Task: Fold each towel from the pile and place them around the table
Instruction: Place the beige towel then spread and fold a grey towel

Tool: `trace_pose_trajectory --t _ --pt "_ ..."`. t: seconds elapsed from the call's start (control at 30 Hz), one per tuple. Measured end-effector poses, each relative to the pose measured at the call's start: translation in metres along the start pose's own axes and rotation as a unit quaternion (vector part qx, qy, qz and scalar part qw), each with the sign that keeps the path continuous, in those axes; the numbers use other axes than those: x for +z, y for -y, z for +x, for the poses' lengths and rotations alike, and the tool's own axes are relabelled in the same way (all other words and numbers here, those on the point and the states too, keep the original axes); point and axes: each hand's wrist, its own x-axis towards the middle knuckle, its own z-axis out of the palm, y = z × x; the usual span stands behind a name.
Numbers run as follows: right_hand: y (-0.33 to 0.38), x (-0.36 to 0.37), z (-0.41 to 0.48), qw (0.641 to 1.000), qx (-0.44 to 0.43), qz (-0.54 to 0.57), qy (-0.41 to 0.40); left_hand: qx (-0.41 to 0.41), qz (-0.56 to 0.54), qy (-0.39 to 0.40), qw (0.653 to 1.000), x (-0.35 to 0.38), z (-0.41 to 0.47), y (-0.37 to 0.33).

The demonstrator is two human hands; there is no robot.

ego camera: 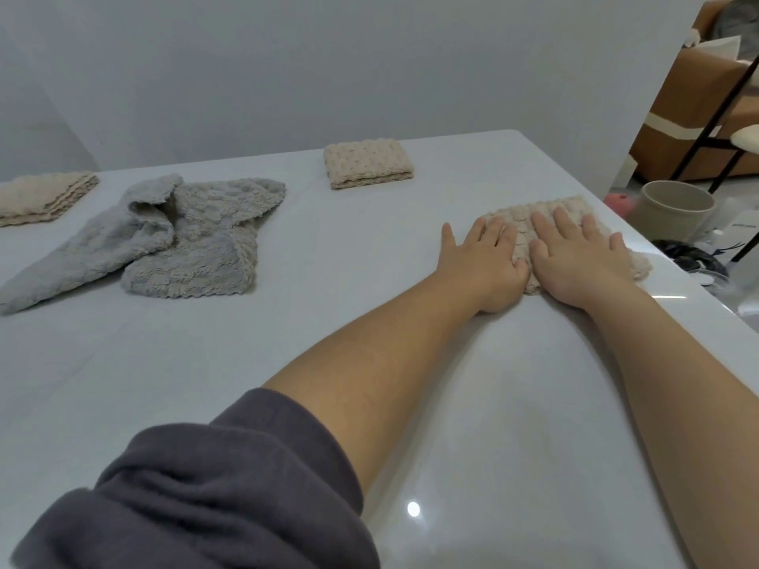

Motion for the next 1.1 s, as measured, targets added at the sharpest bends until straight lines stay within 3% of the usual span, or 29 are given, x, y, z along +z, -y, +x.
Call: trace_pose_trajectory --t 0.37,0.67,0.87,0.97,1.1 --pt "0.027 -0.018 -0.027 0.997 -0.041 -0.008 -0.067 0.009 -0.011 -0.016 1.0 -0.015 -0.122 0.075" --pt "0.151 0.006 -0.082 0.985 -0.171 -0.035 -0.018 -0.06 0.033 -0.046 0.997 -0.028 -0.237 0.199" --pt "0.262 0.021 -0.1 0.968 -0.252 -0.006 0.001 -0.118 -0.002 -0.147 0.982 -0.036 -0.286 0.279" --pt "0.31 0.027 -0.104 0.961 -0.274 0.043 -0.009 -0.162 -0.039 -0.186 0.968 -0.037 -0.29 0.316" --pt "0.349 0.038 -0.098 0.961 -0.269 0.049 -0.049 -0.201 -0.059 -0.174 0.962 -0.034 -0.279 0.355"
